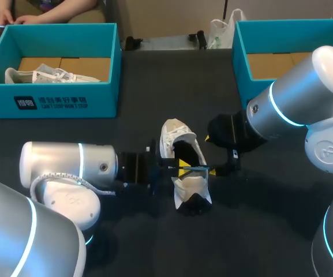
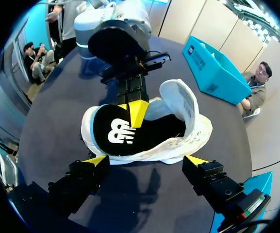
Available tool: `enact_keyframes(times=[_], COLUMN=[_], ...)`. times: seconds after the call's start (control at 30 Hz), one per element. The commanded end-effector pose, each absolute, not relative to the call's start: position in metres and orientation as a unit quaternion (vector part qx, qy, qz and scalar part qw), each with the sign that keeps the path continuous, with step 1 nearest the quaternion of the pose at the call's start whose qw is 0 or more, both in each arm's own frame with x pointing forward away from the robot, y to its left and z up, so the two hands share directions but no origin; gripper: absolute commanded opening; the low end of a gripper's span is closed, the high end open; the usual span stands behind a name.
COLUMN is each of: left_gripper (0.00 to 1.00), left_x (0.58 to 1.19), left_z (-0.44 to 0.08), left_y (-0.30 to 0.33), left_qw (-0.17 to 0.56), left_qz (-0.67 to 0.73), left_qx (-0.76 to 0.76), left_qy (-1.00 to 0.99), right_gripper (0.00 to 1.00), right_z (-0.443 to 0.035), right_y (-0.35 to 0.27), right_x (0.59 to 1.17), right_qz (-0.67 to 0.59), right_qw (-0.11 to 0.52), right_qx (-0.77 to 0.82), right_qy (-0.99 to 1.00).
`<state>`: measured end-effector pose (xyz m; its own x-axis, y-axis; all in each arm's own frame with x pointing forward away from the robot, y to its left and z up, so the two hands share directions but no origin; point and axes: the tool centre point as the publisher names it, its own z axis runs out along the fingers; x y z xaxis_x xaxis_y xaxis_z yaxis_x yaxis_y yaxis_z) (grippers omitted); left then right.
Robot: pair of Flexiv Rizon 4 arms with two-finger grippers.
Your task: Take the shoe out of the shoebox, open the shoe tongue, remove and reinsert the insole, then place the shoe into the shoebox
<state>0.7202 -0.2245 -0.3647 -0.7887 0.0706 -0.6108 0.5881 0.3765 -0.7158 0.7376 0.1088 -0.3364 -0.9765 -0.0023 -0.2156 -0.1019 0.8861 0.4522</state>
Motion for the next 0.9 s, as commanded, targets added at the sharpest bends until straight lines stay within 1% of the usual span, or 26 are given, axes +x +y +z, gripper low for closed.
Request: enact_keyframes(times=[0.03, 0.23, 0.43, 0.47, 0.53, 0.9], left_gripper=[0.28, 0.28, 0.23, 0.2, 0.0, 0.0], left_x=[0.718, 0.71, 0.701, 0.7, 0.7, 0.707], left_z=[-0.36, -0.344, -0.335, -0.335, -0.335, -0.352], left_y=[-0.224, -0.225, -0.232, -0.233, -0.235, -0.232], left_qw=[0.252, 0.256, 0.252, 0.251, 0.249, 0.236], left_qz=[-0.523, -0.537, -0.55, -0.551, -0.551, -0.543], left_qx=[0.209, 0.215, 0.222, 0.222, 0.224, 0.243], left_qy=[0.787, 0.774, 0.765, 0.765, 0.764, 0.768], right_gripper=[1.0, 1.0, 1.0, 1.0, 1.0, 1.0], right_z=[-0.336, -0.336, -0.336, -0.336, -0.336, -0.336], right_y=[0.109, 0.109, 0.109, 0.109, 0.109, 0.109], right_x=[0.736, 0.736, 0.736, 0.736, 0.736, 0.736], right_qz=[0.237, 0.237, 0.237, 0.237, 0.237, 0.237], right_qw=[0.106, 0.106, 0.106, 0.106, 0.106, 0.106], right_qx=[-0.027, -0.027, -0.027, -0.027, -0.027, -0.027], right_qy=[0.965, 0.965, 0.965, 0.965, 0.965, 0.965])
